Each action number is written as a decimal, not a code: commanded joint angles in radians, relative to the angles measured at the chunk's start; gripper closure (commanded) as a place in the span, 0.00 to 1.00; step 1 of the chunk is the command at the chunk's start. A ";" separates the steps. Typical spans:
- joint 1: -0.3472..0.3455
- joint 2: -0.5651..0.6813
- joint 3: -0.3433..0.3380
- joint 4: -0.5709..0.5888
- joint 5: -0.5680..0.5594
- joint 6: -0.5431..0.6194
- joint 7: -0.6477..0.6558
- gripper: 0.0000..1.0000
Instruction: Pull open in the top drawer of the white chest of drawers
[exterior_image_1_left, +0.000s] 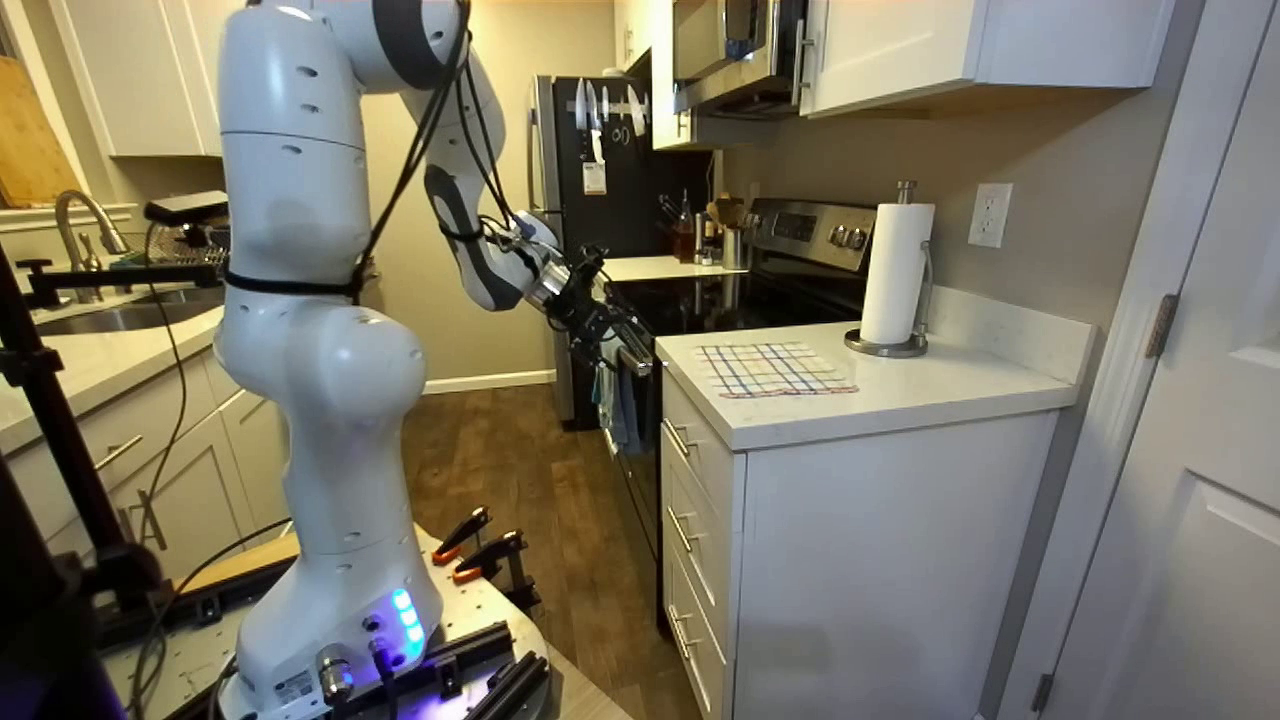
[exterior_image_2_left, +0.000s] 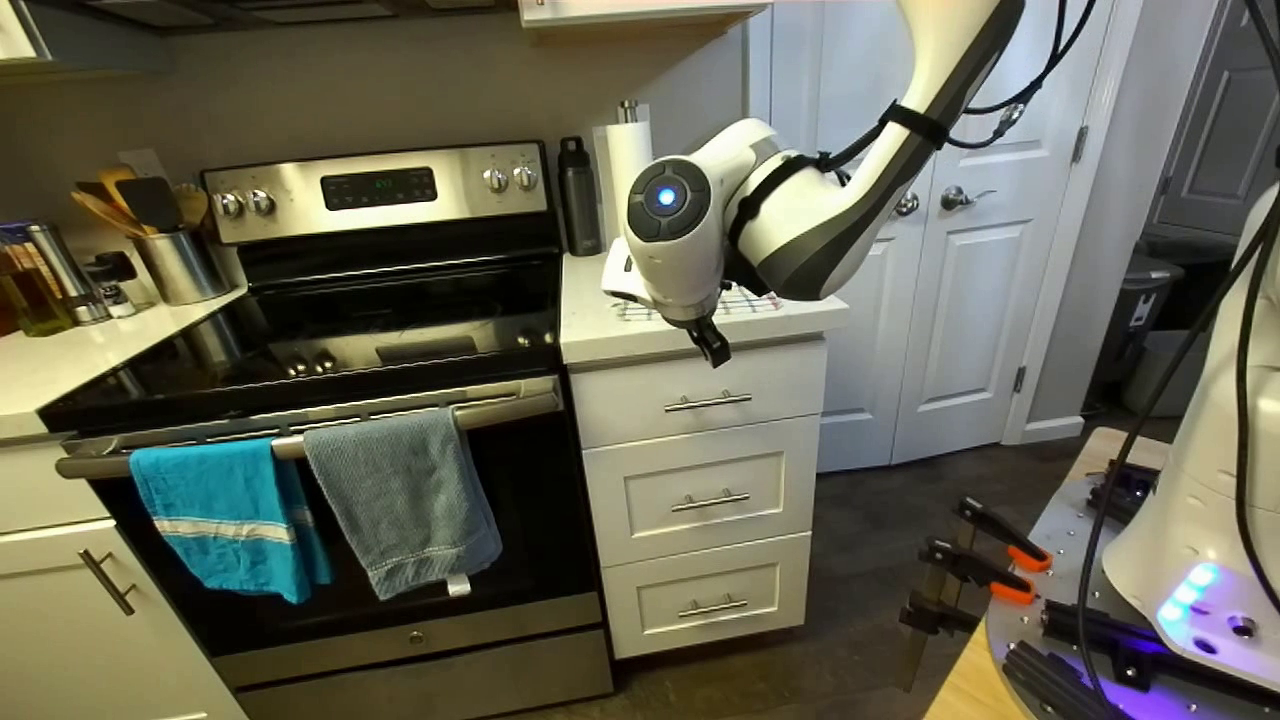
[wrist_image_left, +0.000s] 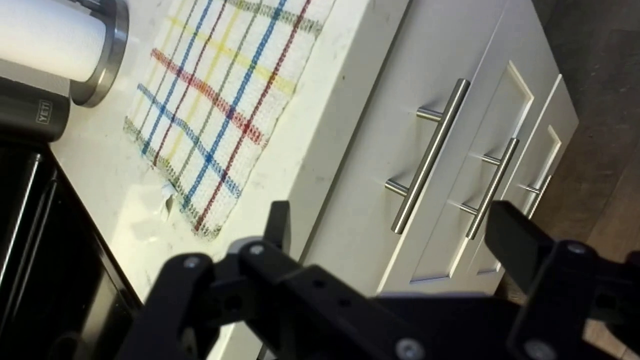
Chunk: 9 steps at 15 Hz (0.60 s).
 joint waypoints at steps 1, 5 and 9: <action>0.005 0.067 -0.037 0.047 -0.066 0.041 0.036 0.00; 0.011 0.068 -0.041 0.049 -0.033 0.029 0.004 0.00; 0.012 0.070 -0.041 0.051 -0.033 0.030 0.004 0.00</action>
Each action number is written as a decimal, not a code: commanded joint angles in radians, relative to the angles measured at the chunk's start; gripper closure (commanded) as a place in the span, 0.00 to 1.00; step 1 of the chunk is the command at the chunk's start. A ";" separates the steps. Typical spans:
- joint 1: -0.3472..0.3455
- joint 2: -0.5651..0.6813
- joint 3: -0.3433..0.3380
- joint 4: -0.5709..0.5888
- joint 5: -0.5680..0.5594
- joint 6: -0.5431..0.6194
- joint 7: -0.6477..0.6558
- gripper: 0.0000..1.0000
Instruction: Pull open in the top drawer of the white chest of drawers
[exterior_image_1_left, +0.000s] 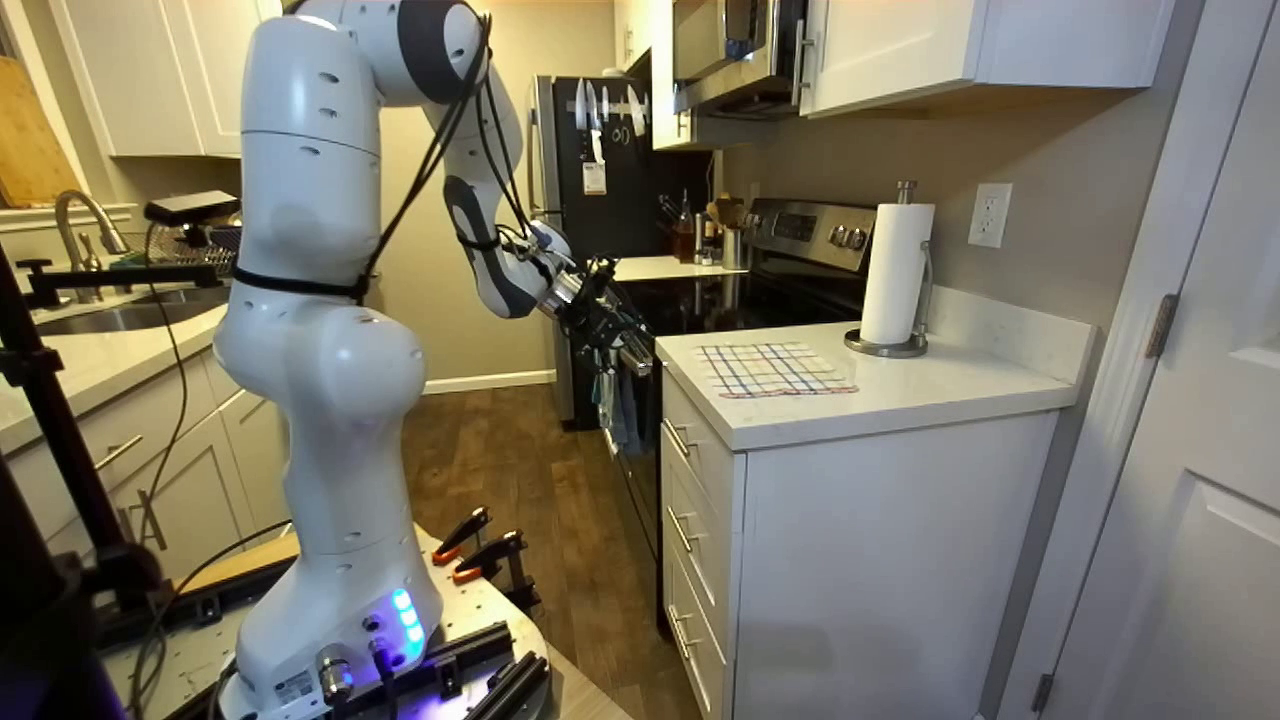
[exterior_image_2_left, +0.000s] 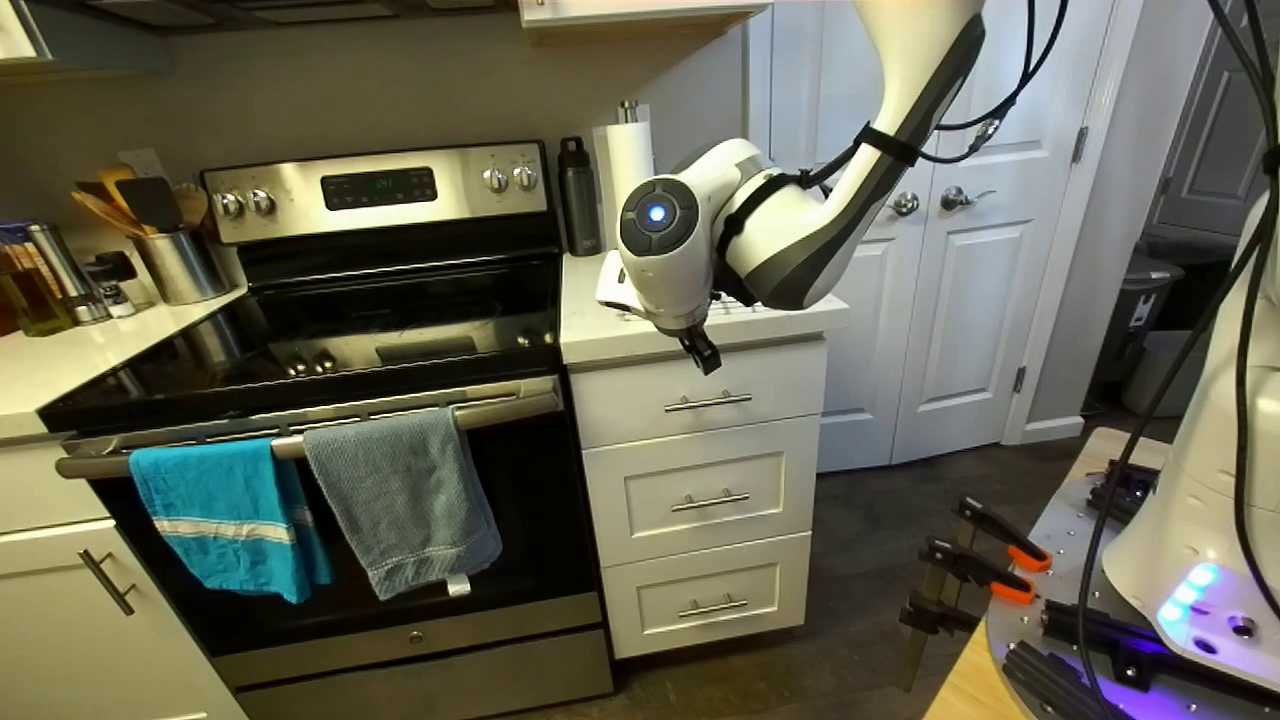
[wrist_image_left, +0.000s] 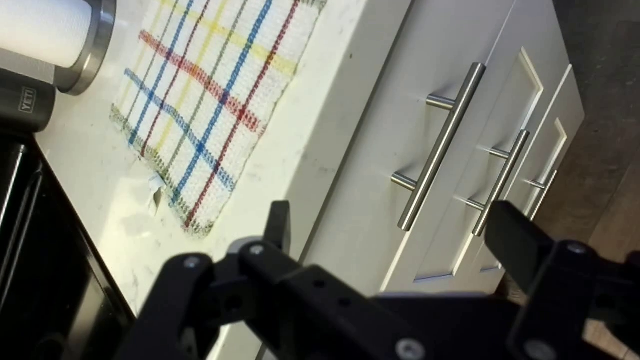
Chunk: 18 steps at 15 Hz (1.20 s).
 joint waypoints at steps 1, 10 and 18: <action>0.010 -0.001 -0.010 0.001 0.003 0.001 -0.002 0.00; -0.005 0.232 -0.060 0.094 -0.014 0.173 -0.004 0.00; -0.003 0.367 -0.081 0.190 -0.004 0.170 -0.015 0.00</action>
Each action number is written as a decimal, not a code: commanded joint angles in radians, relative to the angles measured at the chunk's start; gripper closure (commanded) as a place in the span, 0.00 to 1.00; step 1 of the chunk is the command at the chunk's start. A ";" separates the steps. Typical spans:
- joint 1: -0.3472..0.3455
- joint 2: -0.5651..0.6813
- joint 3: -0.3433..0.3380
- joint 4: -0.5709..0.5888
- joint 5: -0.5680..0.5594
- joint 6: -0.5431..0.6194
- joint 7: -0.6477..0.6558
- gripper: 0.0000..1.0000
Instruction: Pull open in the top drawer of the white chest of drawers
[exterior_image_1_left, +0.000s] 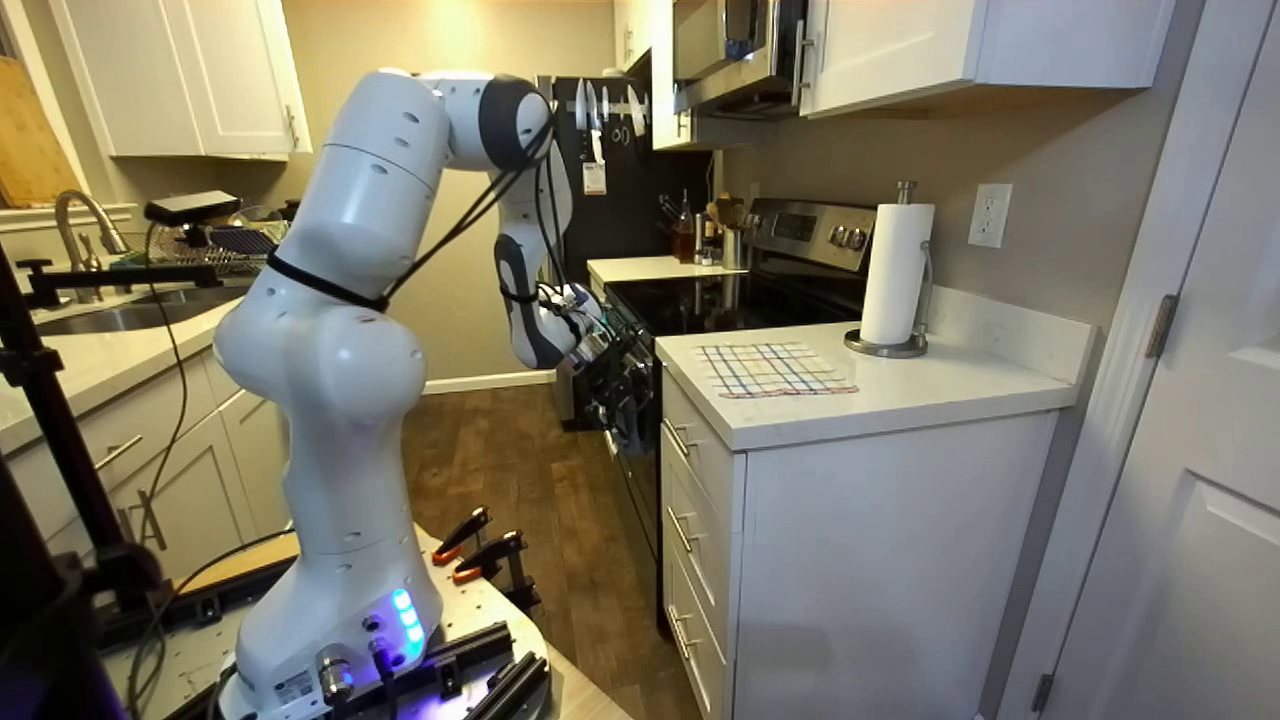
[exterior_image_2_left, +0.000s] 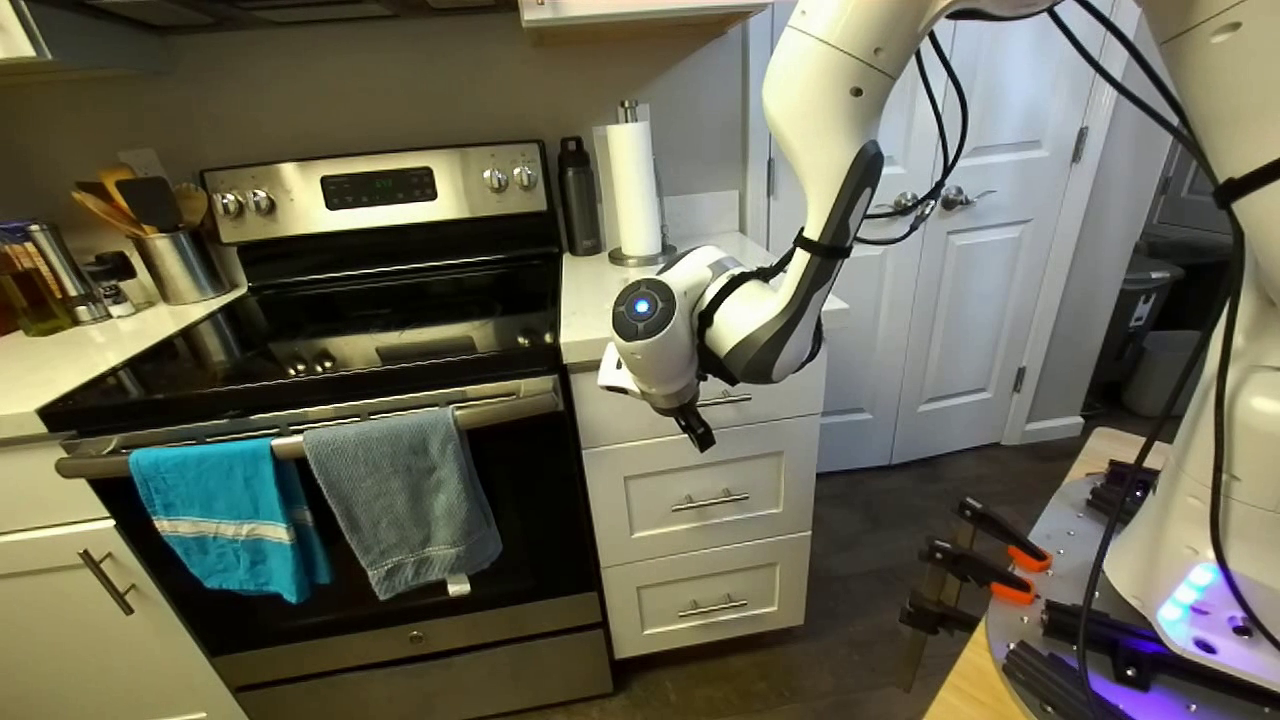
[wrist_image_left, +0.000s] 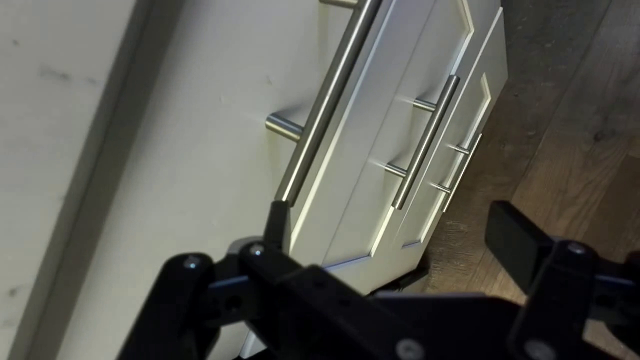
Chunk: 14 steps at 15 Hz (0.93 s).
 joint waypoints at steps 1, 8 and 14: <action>-0.002 0.040 -0.013 0.035 -0.009 0.025 -0.012 0.00; -0.001 0.104 -0.051 0.097 -0.059 0.034 -0.001 0.00; -0.009 0.140 -0.056 0.142 -0.080 0.028 -0.002 0.00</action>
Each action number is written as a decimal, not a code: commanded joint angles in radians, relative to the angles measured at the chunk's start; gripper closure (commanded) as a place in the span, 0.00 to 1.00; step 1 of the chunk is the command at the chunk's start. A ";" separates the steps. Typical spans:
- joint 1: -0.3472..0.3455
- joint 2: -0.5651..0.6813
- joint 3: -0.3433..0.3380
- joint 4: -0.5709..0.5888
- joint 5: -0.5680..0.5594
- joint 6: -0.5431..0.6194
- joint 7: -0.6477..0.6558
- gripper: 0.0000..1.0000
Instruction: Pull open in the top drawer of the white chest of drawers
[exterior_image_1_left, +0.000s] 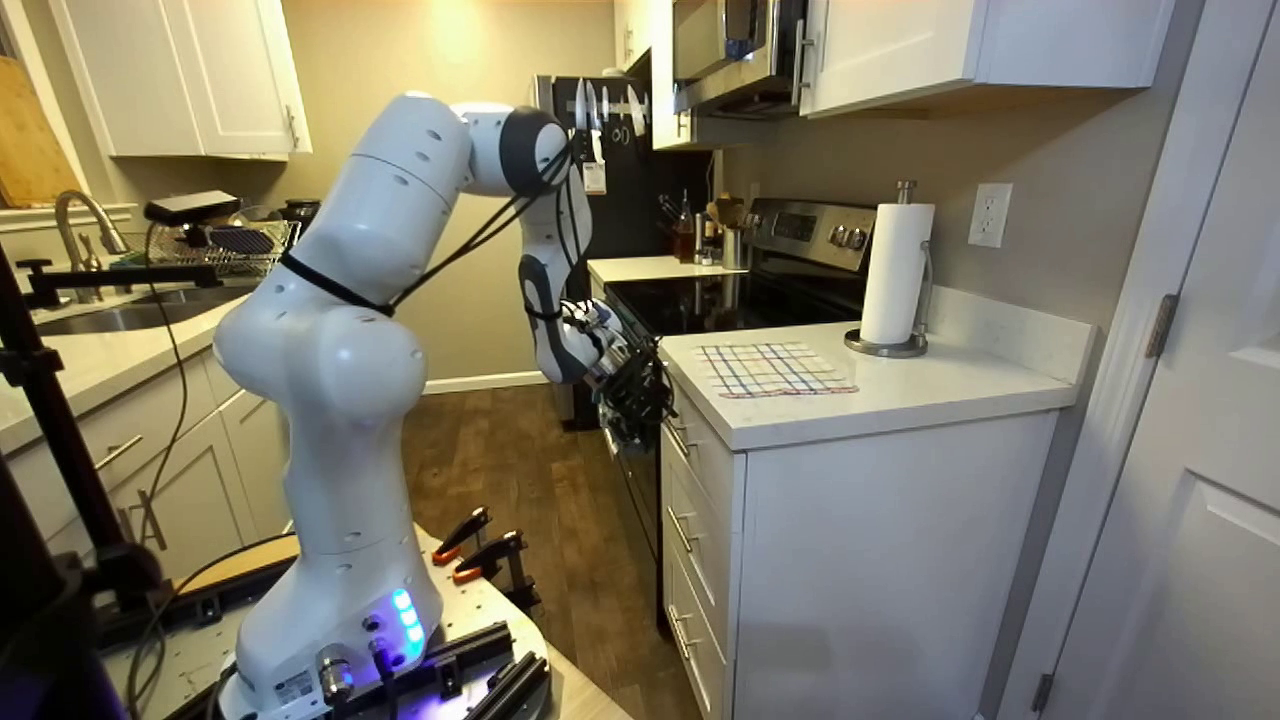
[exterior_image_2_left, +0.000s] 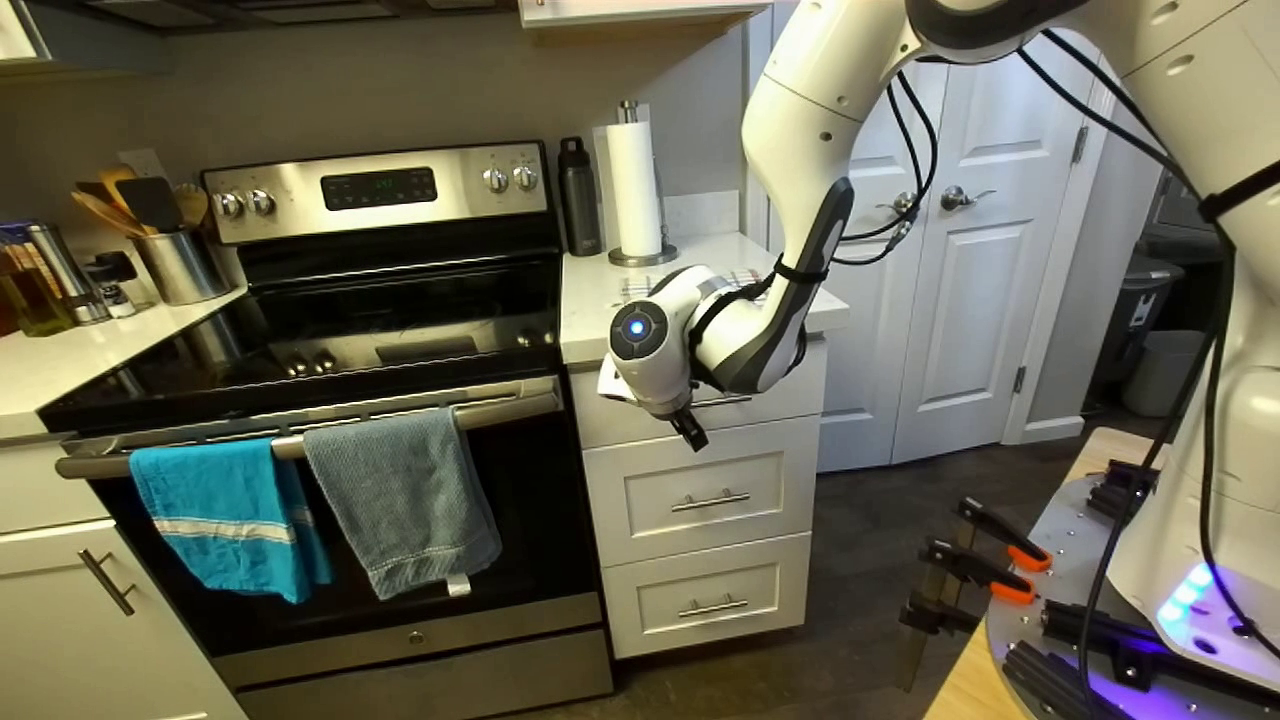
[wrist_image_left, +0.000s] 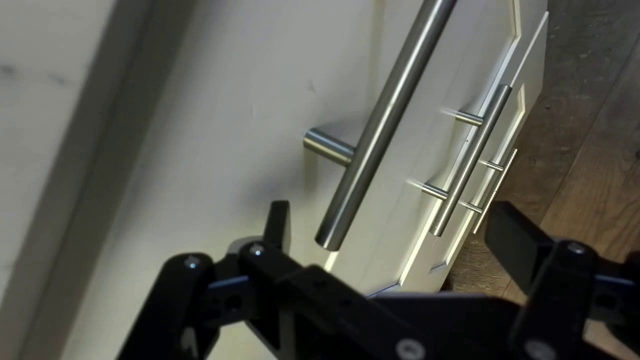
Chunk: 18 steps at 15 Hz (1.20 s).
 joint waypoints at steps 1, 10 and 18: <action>-0.016 0.022 0.005 0.021 0.011 0.016 -0.011 0.00; -0.070 0.030 0.040 0.022 0.301 0.046 -0.120 0.00; -0.017 0.032 0.016 0.024 0.467 0.028 -0.084 0.00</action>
